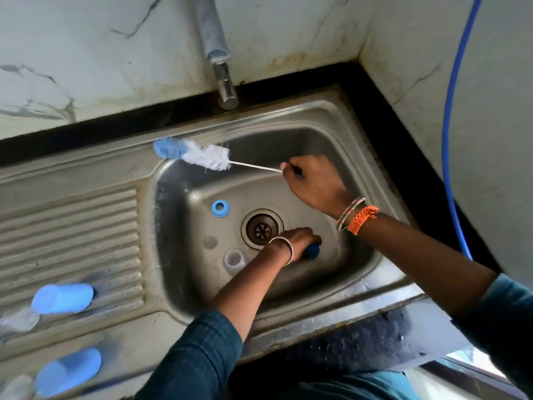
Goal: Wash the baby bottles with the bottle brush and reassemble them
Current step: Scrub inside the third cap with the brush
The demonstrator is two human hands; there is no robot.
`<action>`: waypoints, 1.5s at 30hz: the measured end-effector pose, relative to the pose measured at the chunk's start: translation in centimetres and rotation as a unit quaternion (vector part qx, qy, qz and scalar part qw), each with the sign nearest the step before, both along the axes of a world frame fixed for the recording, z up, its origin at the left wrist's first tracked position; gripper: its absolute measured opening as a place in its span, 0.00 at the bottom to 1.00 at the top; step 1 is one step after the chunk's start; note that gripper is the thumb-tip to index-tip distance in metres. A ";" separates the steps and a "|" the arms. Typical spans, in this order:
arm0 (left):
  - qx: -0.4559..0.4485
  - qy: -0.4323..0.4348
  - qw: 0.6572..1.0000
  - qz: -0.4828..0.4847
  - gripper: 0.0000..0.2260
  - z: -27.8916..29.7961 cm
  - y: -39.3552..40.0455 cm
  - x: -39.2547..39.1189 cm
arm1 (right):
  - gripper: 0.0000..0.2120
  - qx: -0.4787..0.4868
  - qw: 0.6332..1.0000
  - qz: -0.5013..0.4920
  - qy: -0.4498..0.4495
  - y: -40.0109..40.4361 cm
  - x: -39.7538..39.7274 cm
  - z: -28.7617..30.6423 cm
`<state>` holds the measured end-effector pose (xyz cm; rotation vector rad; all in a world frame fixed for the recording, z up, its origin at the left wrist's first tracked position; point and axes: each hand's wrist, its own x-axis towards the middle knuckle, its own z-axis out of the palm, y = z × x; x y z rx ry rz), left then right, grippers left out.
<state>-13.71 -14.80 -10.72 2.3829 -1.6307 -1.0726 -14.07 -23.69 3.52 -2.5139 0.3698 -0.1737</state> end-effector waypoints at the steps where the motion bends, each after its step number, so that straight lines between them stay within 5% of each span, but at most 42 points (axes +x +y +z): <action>1: -0.010 0.016 0.999 0.027 0.23 -0.3 0.2 -0.1 | 0.17 0.001 1.000 -0.001 0.001 0.1 0.0 0.0; 4: -0.089 0.082 0.973 0.197 0.20 0.5 1.6 0.2 | 0.14 -0.010 1.000 0.001 -0.021 0.7 -0.5 0.6; 6: -0.180 0.179 0.897 0.361 0.19 2.1 2.7 1.1 | 0.11 -0.040 0.997 0.013 -0.068 1.0 -1.1 0.9; 9: -0.323 0.406 0.632 0.575 0.17 5.8 5.0 3.1 | 0.11 -0.035 0.989 0.044 -0.138 1.3 -1.9 1.4; 12: -0.406 0.519 0.376 0.652 0.08 9.2 7.9 5.2 | 0.14 -0.001 0.986 0.073 -0.151 0.9 -2.0 1.6; 14: -0.445 0.547 0.265 0.657 0.14 11.1 10.1 6.1 | 0.15 0.001 0.983 0.077 -0.166 0.7 -2.5 1.9; 16: -0.488 0.548 0.218 0.644 0.16 12.6 11.9 6.7 | 0.16 0.014 0.982 0.060 -0.177 0.3 -3.2 2.3; 21: -0.564 0.518 0.195 0.612 0.15 15.3 16.2 7.4 | 0.06 0.043 0.981 0.052 -0.184 -1.2 -6.6 3.3; 29: -0.619 0.453 0.153 0.623 0.12 18.5 19.8 8.0 | 0.10 0.015 0.971 0.103 -0.214 -4.6 -9.6 4.0; 34: -0.601 0.411 0.240 0.642 0.14 19.4 19.6 8.1 | 0.11 -0.069 0.972 0.115 -0.192 -5.3 -9.5 4.3; 39: -0.511 0.370 0.359 0.688 0.10 19.2 18.3 7.7 | 0.13 -0.184 0.940 0.059 -0.281 -4.1 -9.0 6.5; 45: -0.478 0.413 0.338 0.698 0.13 18.8 18.0 7.9 | 0.17 -0.334 0.832 0.103 -0.431 -3.0 -9.3 9.3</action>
